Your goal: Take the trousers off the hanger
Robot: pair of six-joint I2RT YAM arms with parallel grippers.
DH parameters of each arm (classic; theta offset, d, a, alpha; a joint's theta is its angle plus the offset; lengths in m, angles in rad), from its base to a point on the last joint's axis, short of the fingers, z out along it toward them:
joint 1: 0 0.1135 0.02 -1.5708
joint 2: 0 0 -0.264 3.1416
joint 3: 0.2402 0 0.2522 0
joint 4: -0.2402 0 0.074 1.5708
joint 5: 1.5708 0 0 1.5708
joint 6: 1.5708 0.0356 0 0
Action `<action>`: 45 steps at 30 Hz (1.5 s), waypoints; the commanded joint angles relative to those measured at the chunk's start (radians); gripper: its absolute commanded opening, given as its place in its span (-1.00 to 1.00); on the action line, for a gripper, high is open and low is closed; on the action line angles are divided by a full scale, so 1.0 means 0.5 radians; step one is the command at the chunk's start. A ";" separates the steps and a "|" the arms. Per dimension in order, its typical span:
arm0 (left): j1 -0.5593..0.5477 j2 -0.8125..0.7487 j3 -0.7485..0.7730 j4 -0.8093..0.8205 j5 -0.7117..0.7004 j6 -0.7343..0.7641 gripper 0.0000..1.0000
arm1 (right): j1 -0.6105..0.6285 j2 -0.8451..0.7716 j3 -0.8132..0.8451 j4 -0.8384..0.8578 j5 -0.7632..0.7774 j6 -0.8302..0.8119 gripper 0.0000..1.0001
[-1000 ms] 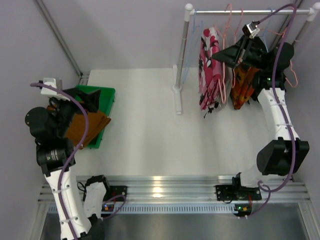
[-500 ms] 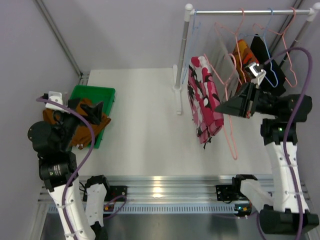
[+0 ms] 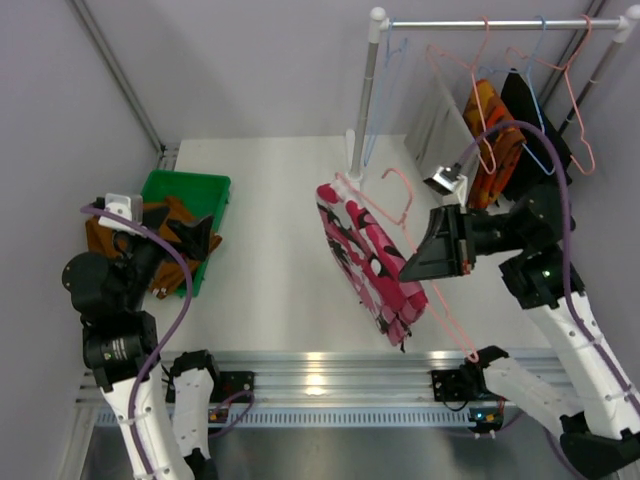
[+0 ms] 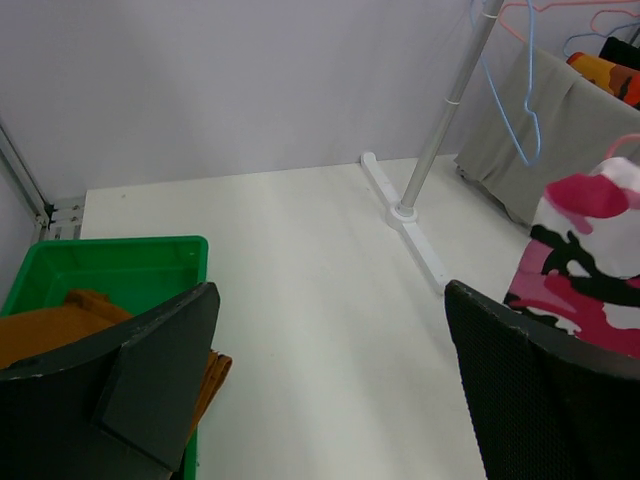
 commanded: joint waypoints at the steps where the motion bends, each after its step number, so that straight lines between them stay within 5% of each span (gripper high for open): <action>1: 0.009 -0.033 -0.023 0.009 0.051 -0.008 0.98 | 0.288 0.143 0.177 0.357 0.342 -0.018 -1.00; 3: 0.006 -0.033 -0.017 -0.009 0.057 0.025 0.98 | 0.337 0.286 0.183 0.770 0.400 0.178 -1.00; 9: 0.006 0.040 0.026 -0.022 0.072 0.145 0.98 | 0.527 0.719 0.557 1.093 0.661 0.354 -1.00; 22: -0.003 0.436 0.103 0.380 0.361 0.396 0.98 | 0.724 1.628 1.738 0.882 1.047 0.149 -1.00; 28: -0.429 0.581 0.121 0.469 -0.166 0.893 0.98 | 0.724 1.938 2.174 0.679 1.241 0.029 -1.00; 37: -1.410 0.425 -0.274 0.929 -0.942 0.780 0.97 | 0.739 2.048 2.297 0.615 1.363 -0.075 -1.00; 45: -1.685 0.467 -0.480 1.122 -1.142 0.691 0.96 | 0.758 2.036 2.300 0.529 1.416 -0.152 -1.00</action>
